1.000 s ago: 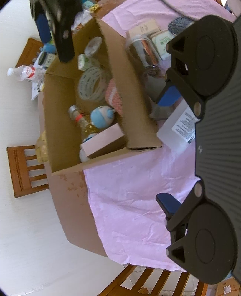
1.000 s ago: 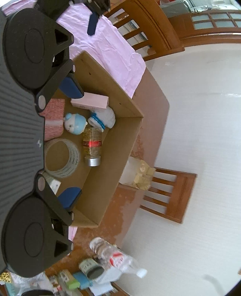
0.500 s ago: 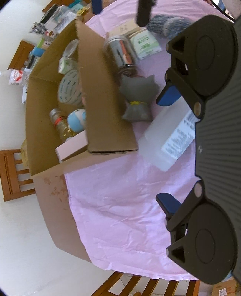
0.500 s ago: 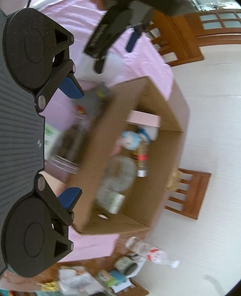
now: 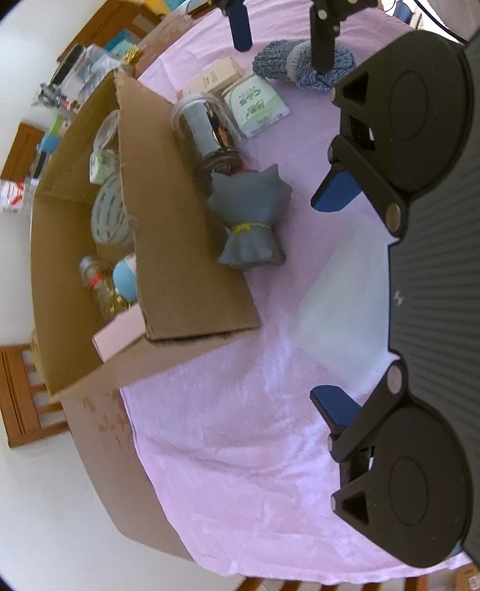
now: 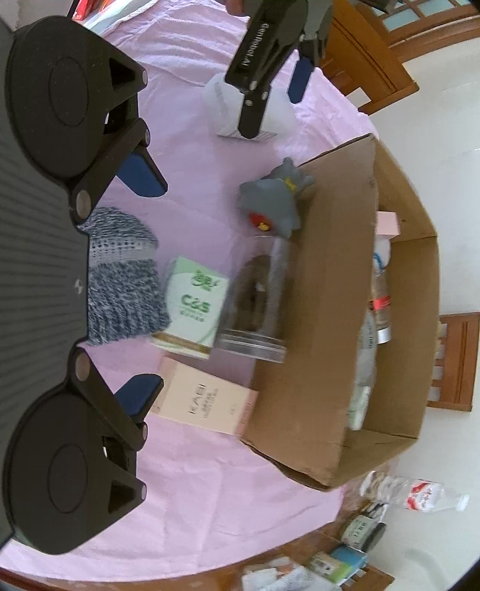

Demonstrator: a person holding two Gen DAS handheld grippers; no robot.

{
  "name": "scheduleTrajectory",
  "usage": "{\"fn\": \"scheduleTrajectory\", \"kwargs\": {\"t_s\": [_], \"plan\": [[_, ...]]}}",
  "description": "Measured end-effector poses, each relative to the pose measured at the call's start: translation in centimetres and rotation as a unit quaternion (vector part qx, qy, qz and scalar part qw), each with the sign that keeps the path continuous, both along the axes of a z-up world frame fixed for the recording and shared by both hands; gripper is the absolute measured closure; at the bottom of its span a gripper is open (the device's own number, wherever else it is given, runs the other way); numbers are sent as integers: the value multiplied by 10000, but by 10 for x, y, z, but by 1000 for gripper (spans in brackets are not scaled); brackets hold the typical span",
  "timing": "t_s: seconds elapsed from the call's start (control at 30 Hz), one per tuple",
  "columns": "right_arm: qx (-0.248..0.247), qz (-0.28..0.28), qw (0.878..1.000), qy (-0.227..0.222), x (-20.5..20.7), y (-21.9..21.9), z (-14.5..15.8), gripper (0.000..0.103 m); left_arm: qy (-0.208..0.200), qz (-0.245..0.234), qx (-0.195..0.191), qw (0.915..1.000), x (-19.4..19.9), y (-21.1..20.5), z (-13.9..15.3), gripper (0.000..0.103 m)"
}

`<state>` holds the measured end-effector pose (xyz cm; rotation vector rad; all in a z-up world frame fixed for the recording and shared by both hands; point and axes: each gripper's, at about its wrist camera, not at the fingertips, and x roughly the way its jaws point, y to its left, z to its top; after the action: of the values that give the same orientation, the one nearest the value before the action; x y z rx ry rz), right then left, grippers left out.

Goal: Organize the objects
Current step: 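Move the left tool to the frosted white container while the right tool approaches the knit sock, then grasp the white container with the left tool while the right tool grasps the gray-blue knit sock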

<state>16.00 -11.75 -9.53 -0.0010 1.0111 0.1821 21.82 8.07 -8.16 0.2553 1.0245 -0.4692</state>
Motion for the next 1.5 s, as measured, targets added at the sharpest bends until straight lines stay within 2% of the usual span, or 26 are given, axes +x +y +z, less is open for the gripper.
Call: {"fn": "scheduleTrajectory", "kwargs": {"t_s": [0.2,0.57,0.67,0.93,1.23,1.5], "plan": [[183,-160,9995,222,4,-1,-14,0,142,-324,-31,9994,1,-3,-6,3],[481,-336,9966,577,-3,2,-22,0,508,-816,-77,9953,-28,2,-4,3],[307,-340,9967,675,-4,5,-22,0,453,-749,-87,9961,-30,1,-5,3],[-564,-167,9959,684,-10,22,-33,0,437,-477,65,9979,-29,-2,-20,3],[-521,-401,9956,661,-6,22,-35,0,442,-503,329,9972,-25,-9,-29,2],[-511,-442,9954,684,-1,22,-35,0,404,-386,305,9980,-22,-14,-30,1]]}}
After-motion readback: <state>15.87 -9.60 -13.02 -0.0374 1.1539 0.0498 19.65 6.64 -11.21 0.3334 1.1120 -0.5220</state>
